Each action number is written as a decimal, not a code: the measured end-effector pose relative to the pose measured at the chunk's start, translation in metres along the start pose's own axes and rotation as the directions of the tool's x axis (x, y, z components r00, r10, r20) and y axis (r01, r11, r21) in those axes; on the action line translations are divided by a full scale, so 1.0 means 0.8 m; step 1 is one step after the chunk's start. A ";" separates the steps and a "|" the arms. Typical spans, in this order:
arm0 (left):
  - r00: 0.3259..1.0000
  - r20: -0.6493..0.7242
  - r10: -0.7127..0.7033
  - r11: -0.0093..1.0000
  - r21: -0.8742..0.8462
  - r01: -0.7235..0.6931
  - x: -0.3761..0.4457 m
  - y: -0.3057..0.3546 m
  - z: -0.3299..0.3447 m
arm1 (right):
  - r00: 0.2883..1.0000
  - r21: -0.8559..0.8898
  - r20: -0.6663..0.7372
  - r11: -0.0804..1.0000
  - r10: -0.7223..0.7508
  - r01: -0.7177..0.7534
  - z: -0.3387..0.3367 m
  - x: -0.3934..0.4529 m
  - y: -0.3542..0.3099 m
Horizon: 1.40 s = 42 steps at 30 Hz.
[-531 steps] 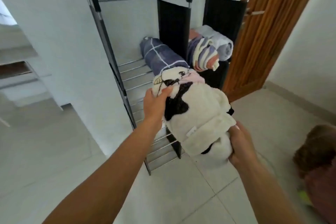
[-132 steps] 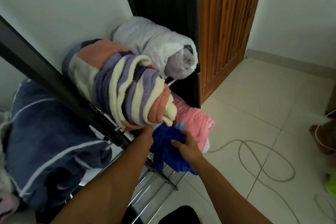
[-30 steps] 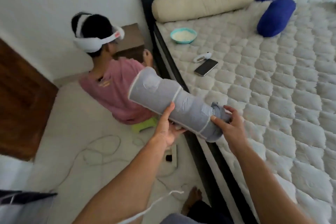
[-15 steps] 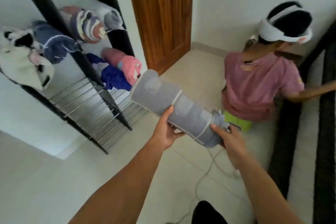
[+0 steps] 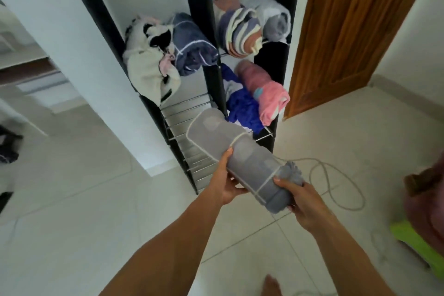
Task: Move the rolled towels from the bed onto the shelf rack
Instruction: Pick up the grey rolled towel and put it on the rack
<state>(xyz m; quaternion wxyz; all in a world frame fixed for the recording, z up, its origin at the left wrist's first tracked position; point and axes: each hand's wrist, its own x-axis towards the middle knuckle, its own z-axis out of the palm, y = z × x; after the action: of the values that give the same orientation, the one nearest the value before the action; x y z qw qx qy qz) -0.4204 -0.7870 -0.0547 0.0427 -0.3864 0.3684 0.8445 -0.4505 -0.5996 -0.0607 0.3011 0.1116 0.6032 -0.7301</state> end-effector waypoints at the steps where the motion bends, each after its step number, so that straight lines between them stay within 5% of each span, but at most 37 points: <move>1: 1.000 -0.017 0.007 1.000 0.001 -0.007 0.014 0.012 0.002 | 1.000 0.016 0.003 1.000 0.004 -0.004 0.009 0.016 -0.008; 18: 0.982 -0.187 -0.018 0.971 0.232 0.062 0.287 0.220 -0.042 | 0.979 0.249 -0.197 0.968 0.061 -0.010 0.205 0.280 0.005; 27: 0.942 -0.264 0.206 0.944 0.307 -0.120 0.400 0.277 -0.068 | 0.973 0.448 -0.178 0.893 0.149 -0.055 0.279 0.410 0.020; 36: 0.871 -0.281 0.403 0.834 0.506 -0.223 0.454 0.287 -0.055 | 0.993 0.306 -0.090 0.951 0.082 -0.051 0.288 0.452 0.008; 42: 0.944 -0.228 0.237 0.812 0.580 -0.064 0.439 0.271 -0.064 | 0.980 0.048 -0.159 0.992 0.121 -0.115 0.275 0.458 0.019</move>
<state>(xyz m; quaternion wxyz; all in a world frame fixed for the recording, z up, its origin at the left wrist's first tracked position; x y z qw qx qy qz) -0.7107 -1.0522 -0.1891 0.0329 -0.4448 0.6334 0.6323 -0.6887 -0.9213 -0.2111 0.2918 0.2117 0.6037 -0.7110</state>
